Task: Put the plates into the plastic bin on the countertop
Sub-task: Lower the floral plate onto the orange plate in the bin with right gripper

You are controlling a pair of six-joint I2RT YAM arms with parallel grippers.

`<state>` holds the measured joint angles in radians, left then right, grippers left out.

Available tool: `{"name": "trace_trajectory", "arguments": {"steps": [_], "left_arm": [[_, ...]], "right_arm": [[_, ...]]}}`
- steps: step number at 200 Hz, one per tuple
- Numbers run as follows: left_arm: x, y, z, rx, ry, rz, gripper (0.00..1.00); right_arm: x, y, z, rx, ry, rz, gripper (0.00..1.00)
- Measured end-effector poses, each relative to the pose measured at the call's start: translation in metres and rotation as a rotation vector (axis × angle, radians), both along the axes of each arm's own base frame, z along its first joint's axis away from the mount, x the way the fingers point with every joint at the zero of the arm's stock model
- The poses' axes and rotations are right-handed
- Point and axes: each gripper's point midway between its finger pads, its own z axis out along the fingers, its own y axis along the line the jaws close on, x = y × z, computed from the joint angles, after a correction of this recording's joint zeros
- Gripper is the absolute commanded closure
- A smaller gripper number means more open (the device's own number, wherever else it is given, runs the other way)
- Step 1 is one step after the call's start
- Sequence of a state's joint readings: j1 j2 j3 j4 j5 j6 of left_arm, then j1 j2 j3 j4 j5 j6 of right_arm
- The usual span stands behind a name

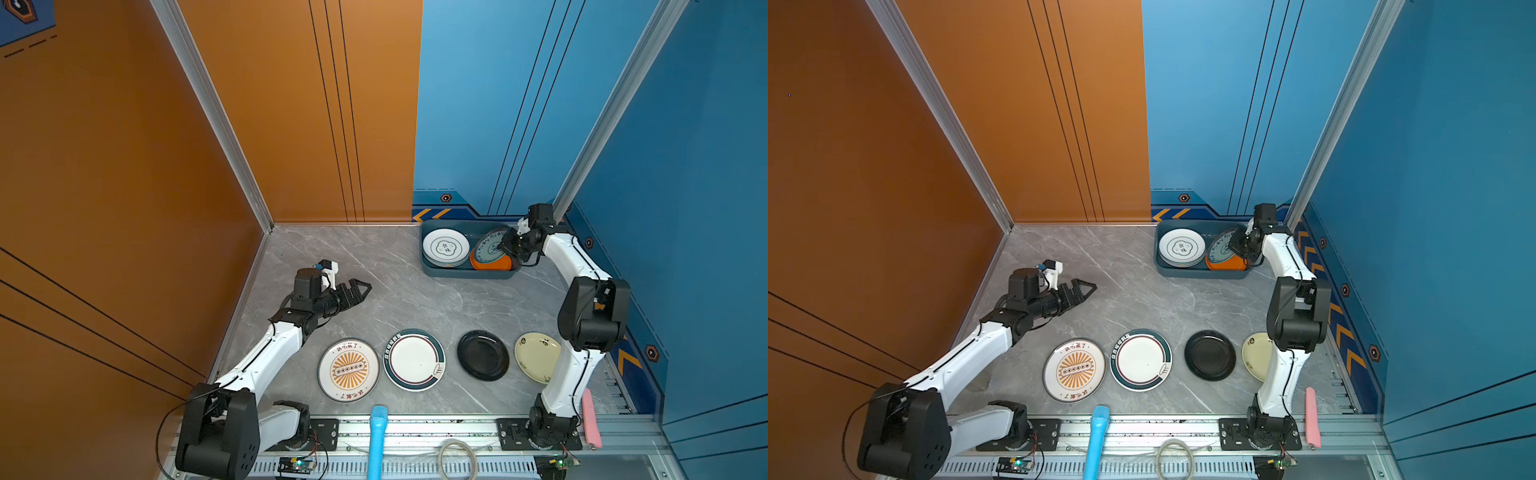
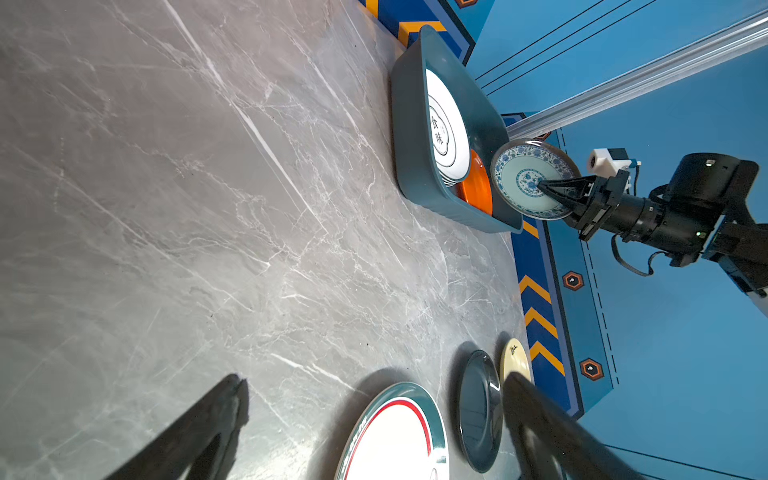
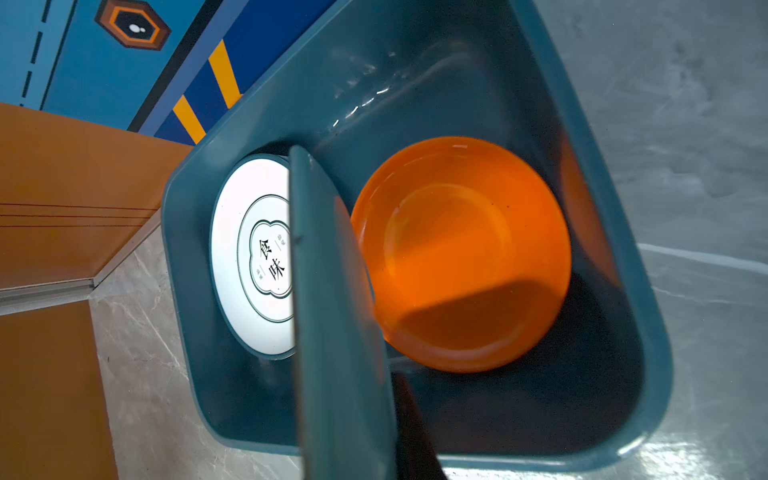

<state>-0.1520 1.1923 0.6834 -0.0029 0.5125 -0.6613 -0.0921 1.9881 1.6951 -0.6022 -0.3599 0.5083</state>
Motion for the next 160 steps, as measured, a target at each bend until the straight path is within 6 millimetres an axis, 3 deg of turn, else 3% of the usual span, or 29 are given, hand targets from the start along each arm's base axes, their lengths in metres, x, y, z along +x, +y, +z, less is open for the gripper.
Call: {"name": "trace_trajectory", "arguments": {"steps": [29,95,160], "left_arm": [[-0.001,0.001,-0.001,0.007,0.0,-0.001,0.02],[-0.002,0.002,-0.003,0.012,0.005,-0.004,0.02],[-0.003,0.003,-0.005,0.023,0.011,-0.007,0.02]], "right_arm": [[0.002,-0.006,-0.009,-0.016,0.015,-0.009,1.0],[0.003,-0.012,-0.056,-0.018,0.11,-0.015,0.99],[0.003,-0.014,-0.06,-0.016,0.119,-0.02,0.83]]}}
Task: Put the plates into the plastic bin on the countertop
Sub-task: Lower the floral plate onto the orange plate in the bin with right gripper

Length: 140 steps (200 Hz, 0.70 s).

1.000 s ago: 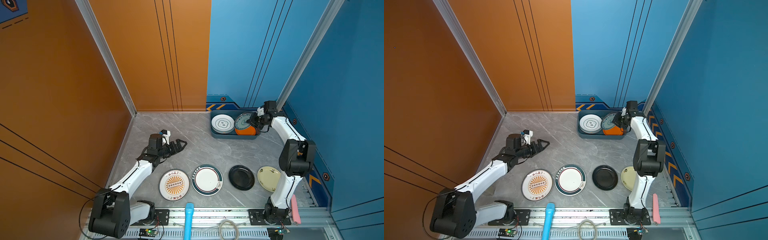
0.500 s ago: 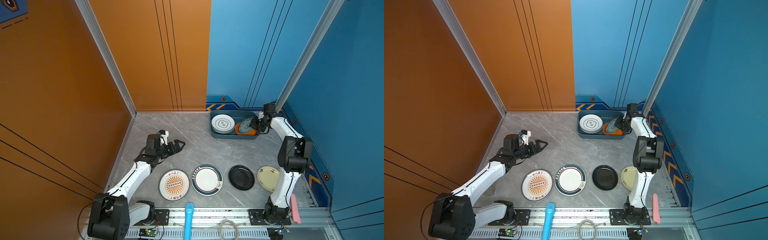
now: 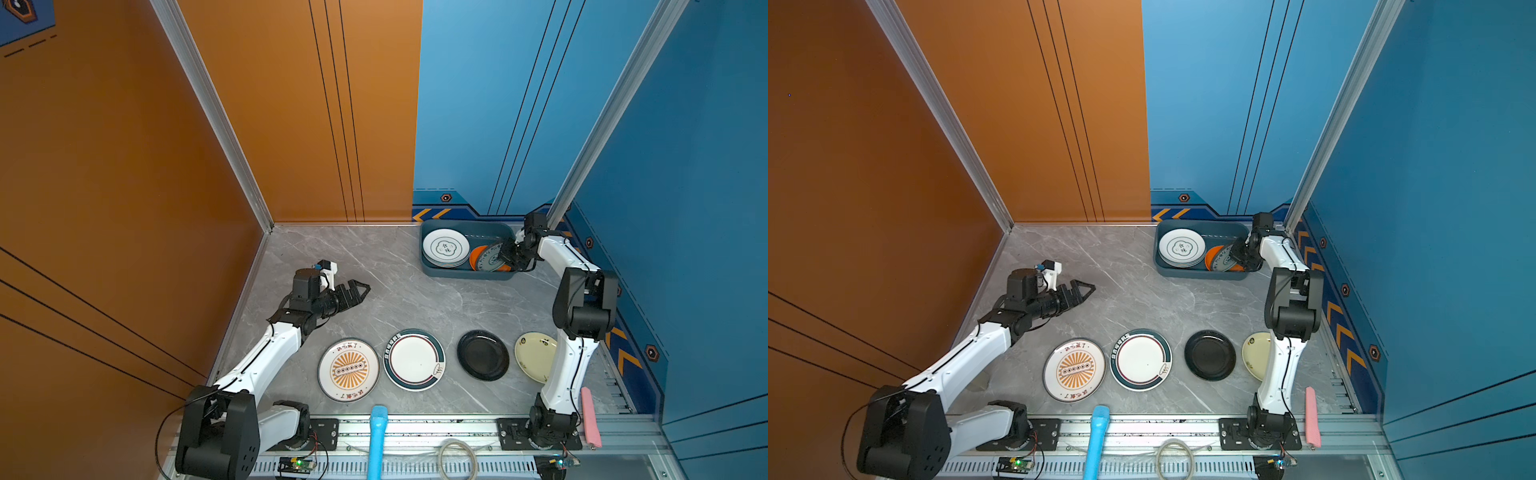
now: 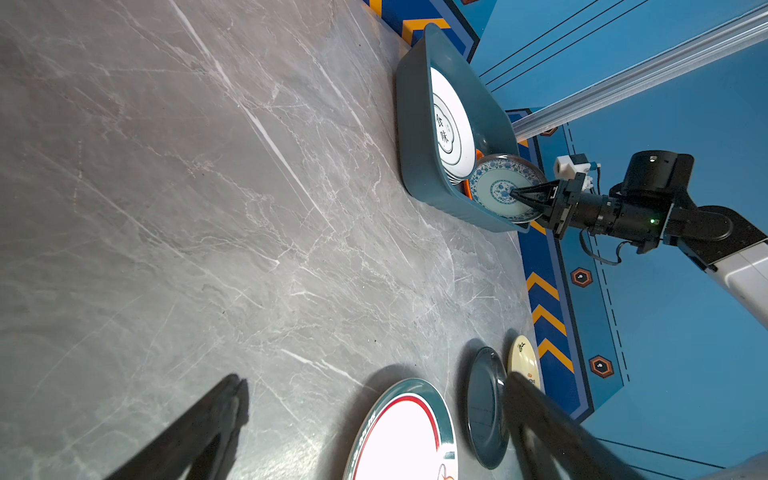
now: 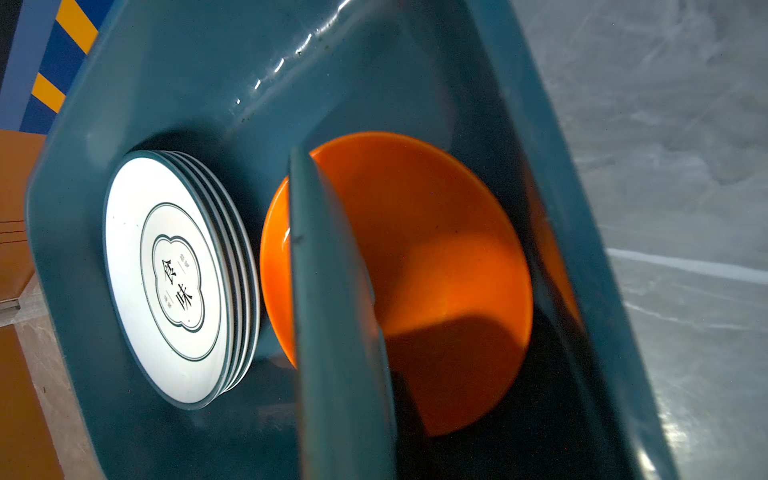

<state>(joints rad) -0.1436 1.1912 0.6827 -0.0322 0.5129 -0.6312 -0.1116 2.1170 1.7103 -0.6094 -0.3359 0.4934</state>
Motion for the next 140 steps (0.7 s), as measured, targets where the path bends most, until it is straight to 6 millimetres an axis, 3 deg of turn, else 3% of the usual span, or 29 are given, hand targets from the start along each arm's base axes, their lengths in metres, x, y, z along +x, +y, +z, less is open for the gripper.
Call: {"name": "trace_trajectory", "arguments": {"steps": [71,100,140], "left_arm": [[-0.005,0.001,-0.006,0.014,0.027,-0.006,0.02],[-0.005,0.001,-0.007,0.015,0.032,-0.006,0.02],[-0.008,0.002,-0.008,0.017,0.042,-0.007,0.02]], "right_arm": [[-0.009,-0.011,-0.009,-0.053,0.048,-0.014,0.71],[-0.014,-0.02,-0.012,-0.097,0.066,-0.023,0.61],[-0.023,-0.033,0.009,-0.19,0.042,-0.028,0.57]]}}
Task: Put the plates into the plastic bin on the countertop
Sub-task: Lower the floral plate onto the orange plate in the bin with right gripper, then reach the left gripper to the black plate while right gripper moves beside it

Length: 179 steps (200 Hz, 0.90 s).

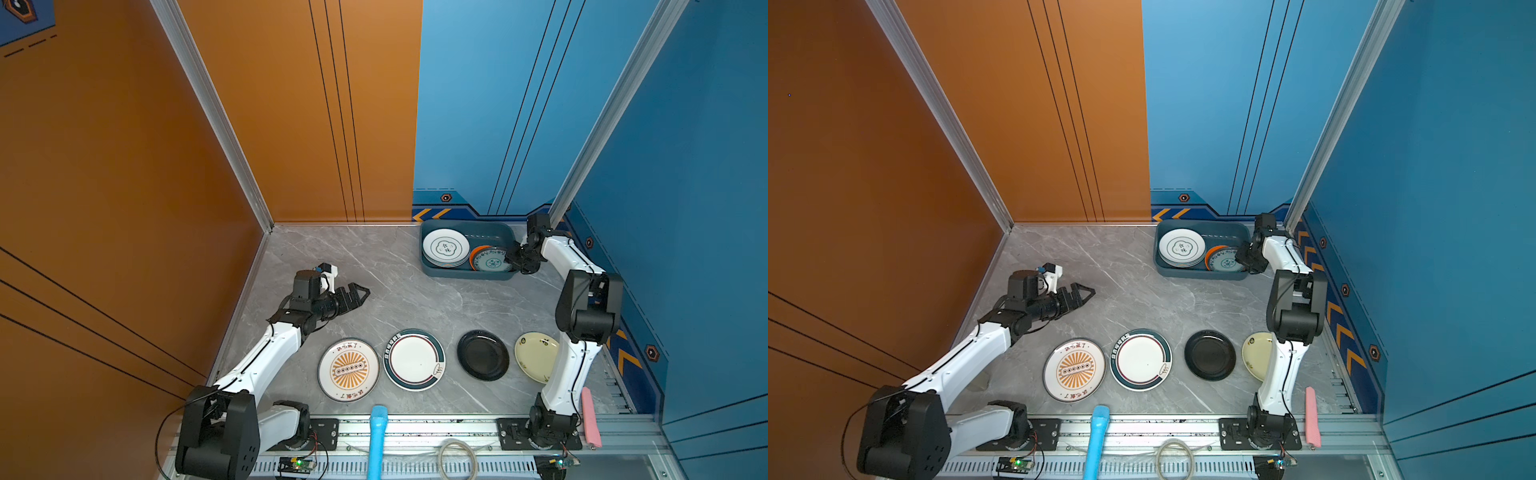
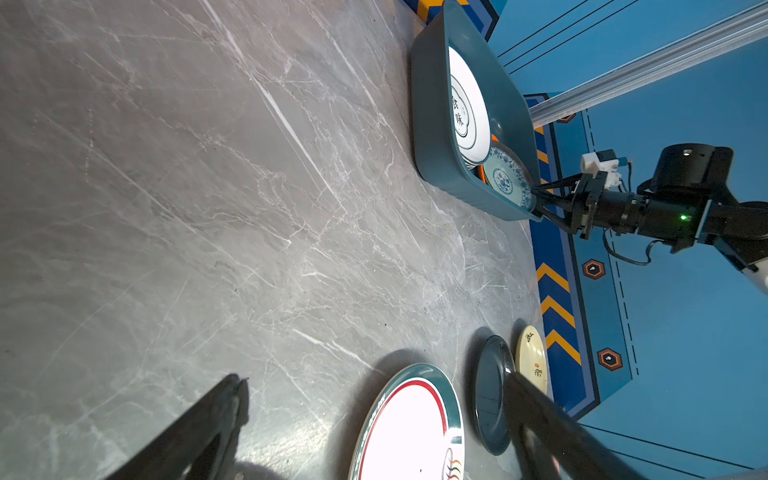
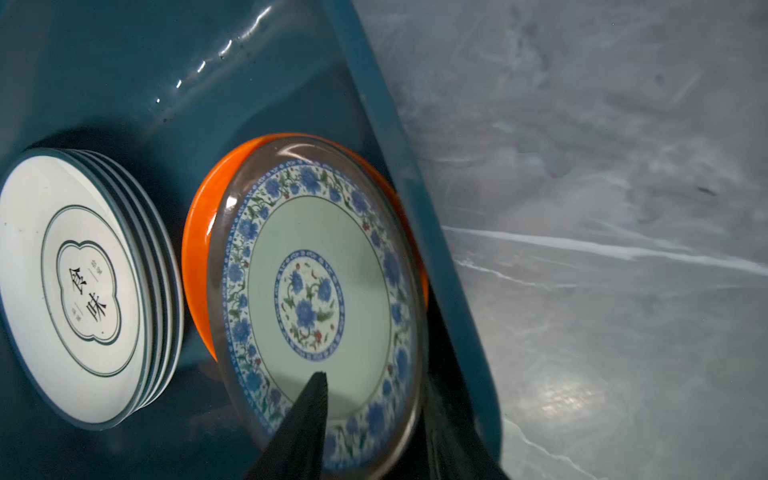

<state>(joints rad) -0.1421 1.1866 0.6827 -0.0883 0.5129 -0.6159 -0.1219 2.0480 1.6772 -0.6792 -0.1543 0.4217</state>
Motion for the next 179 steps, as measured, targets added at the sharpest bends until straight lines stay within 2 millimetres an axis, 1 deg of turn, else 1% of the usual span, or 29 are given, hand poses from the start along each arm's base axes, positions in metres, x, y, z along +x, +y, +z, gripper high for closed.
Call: {"name": "trace_trajectory", "arguments": {"steps": [26,46,66,87,106,124,131,140,156,179], "left_arm": [[-0.004,0.001,0.003,0.004,-0.005,-0.004,0.02],[-0.008,-0.001,0.006,0.015,-0.009,-0.014,0.02],[-0.012,-0.006,0.009,0.028,-0.009,-0.034,0.02],[-0.017,-0.021,0.016,0.049,-0.018,-0.084,0.02],[-0.022,-0.044,0.025,0.072,-0.04,-0.162,0.02],[-0.028,-0.074,0.029,0.093,-0.058,-0.262,0.01],[-0.029,-0.086,0.03,0.102,-0.062,-0.3,0.01],[-0.031,-0.102,0.029,0.113,-0.061,-0.353,0.0],[-0.033,-0.132,0.023,0.136,-0.051,-0.442,0.02],[-0.037,-0.172,0.01,0.17,-0.035,-0.556,0.09]], "right_arm": [[-0.008,-0.006,0.02,-0.05,-0.023,-0.004,0.56],[-0.013,-0.007,0.04,-0.079,-0.058,-0.001,0.56],[-0.018,-0.003,0.061,-0.091,-0.101,0.008,0.55],[-0.031,0.007,0.083,-0.087,-0.144,0.028,0.55],[-0.048,0.022,0.098,-0.057,-0.183,0.059,0.54],[-0.068,0.035,0.109,-0.019,-0.221,0.089,0.54],[-0.076,0.04,0.11,-0.004,-0.23,0.102,0.54],[-0.087,0.047,0.11,0.016,-0.236,0.117,0.53],[-0.106,0.057,0.106,0.053,-0.239,0.144,0.53],[-0.127,0.069,0.092,0.102,-0.222,0.172,0.53]]}}
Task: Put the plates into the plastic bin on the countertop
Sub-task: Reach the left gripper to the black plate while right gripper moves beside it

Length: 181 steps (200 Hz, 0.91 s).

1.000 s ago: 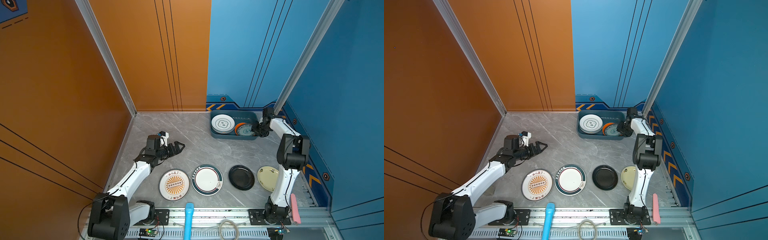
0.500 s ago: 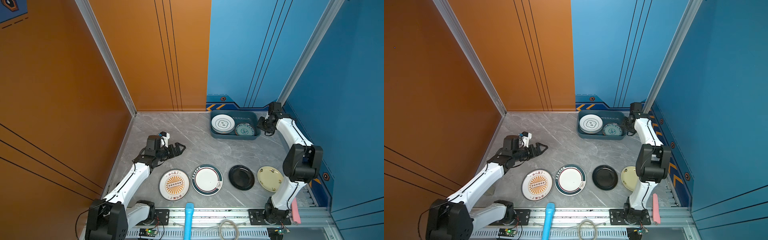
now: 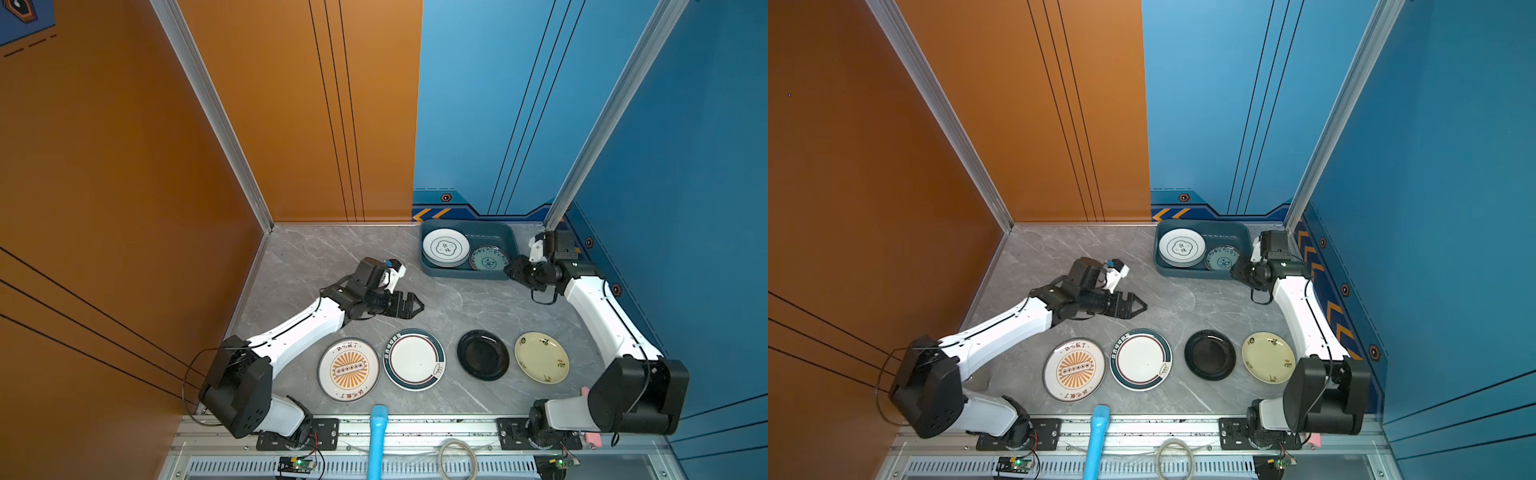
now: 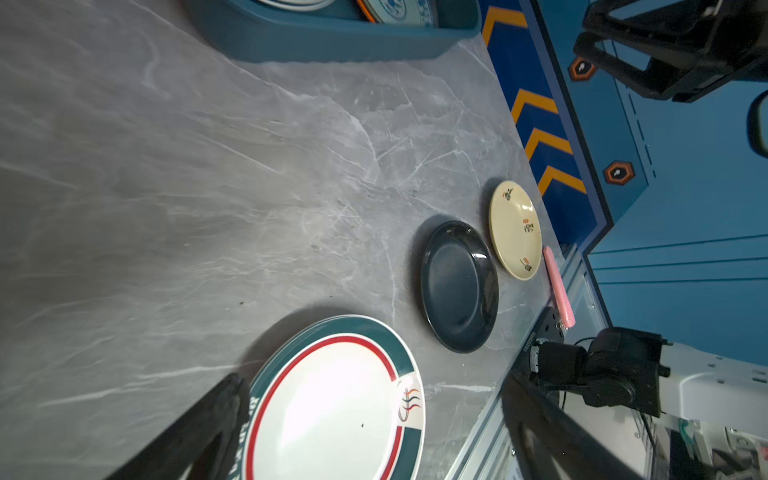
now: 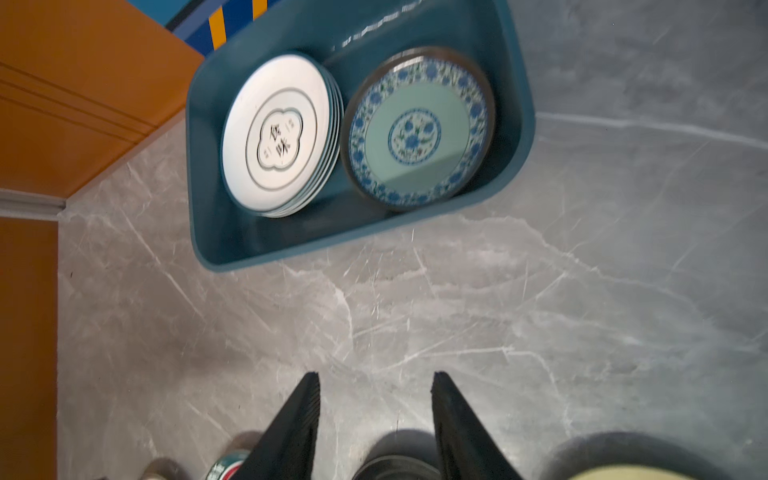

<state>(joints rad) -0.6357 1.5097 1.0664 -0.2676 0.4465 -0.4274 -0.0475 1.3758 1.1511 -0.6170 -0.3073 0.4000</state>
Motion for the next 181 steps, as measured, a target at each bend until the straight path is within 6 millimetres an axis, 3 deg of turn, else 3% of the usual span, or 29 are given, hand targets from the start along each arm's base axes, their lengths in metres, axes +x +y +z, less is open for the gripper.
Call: {"name": "trace_trajectory", "arguments": {"steps": [25,29,45,85,139,181], "left_arm": [[-0.001,-0.038,-0.016,0.031,0.017,-0.091,0.13],[-0.001,-0.044,-0.018,0.034,0.02,-0.105,0.17],[-0.001,-0.067,-0.03,0.052,0.03,-0.152,0.21],[-0.005,-0.113,-0.061,0.09,0.064,-0.245,0.3],[-0.009,-0.14,-0.093,0.136,0.114,-0.306,0.4],[-0.019,-0.149,-0.111,0.171,0.148,-0.342,0.48]], "right_arm": [[-0.02,0.008,-0.015,0.034,0.026,0.025,0.53],[-0.022,0.009,-0.017,0.037,0.029,0.028,0.53],[-0.032,0.012,-0.022,0.052,0.035,0.038,0.52],[-0.042,0.006,-0.032,0.087,0.051,0.021,0.53],[-0.048,0.003,-0.023,0.111,0.017,0.015,0.53],[-0.048,0.0,-0.018,0.122,-0.004,0.008,0.52]]}}
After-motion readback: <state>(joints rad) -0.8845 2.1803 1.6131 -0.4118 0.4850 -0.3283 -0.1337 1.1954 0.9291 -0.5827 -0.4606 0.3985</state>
